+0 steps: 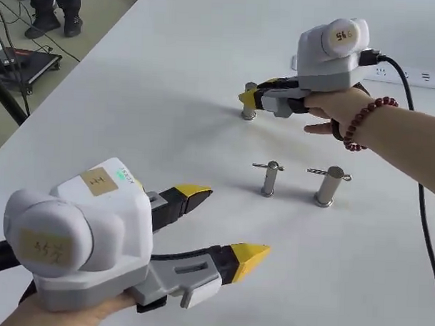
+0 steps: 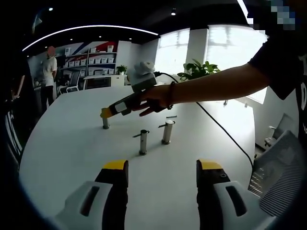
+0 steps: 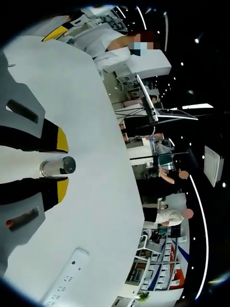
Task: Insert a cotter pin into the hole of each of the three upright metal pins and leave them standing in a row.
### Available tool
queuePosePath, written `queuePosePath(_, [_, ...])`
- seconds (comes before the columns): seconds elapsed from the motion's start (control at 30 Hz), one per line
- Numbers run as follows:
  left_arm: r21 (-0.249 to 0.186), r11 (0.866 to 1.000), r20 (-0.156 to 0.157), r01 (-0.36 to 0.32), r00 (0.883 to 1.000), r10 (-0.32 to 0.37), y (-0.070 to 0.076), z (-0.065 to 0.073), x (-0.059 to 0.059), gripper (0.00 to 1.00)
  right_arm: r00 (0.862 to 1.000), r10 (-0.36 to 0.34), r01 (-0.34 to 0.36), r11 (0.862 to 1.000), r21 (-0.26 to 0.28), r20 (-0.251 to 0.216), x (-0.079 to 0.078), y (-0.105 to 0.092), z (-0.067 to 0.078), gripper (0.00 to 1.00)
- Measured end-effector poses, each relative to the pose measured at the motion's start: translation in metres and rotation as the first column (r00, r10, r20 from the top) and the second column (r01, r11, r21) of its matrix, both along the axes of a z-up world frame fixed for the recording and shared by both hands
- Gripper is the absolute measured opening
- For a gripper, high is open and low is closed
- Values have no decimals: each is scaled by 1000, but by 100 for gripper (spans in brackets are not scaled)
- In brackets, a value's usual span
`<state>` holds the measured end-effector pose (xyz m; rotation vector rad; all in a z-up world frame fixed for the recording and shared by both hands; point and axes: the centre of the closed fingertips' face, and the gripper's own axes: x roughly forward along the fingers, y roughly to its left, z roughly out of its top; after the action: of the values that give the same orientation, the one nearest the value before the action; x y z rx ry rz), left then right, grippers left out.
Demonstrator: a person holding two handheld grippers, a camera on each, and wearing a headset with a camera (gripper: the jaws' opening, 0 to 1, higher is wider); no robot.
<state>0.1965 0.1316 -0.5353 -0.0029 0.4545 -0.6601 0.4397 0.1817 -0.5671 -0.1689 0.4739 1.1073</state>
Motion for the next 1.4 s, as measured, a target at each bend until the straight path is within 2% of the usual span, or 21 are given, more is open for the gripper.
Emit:
queuePosePath(0.1, [-1, 1000, 2, 6, 1000, -6, -1, 1, -1, 57, 1000, -5, 6, 1000, -19, 18, 2, -1, -1, 10])
queuePosePath(0.2, [-1, 1000, 2, 7, 1000, -7, -2, 1, -1, 56, 1000, -7, 8, 1000, -13, 9, -1, 0, 0, 10])
queuePosePath(0.5, [14, 1000, -13, 3, 1000, -3, 0, -1, -2, 56, 999, 14, -11, 998, -57, 48, 4, -3, 0, 8])
queuePosePath(0.77, [1, 1000, -8, 7, 1000, -7, -4, 3, 0, 56, 999, 7, -3, 997, -79, 52, 5, -16, 2, 8])
queuePosePath(1.03, [3, 1000, 2, 24, 1000, -24, -13, 6, 0, 56, 999, -13, 17, 996, -84, 53, 4, -42, 2, 8])
queuePosePath(1.4, [-8, 999, 15, 46, 999, -45, -23, 14, 1, 57, 996, -60, 65, 994, -88, 63, -6, -95, 9, 8])
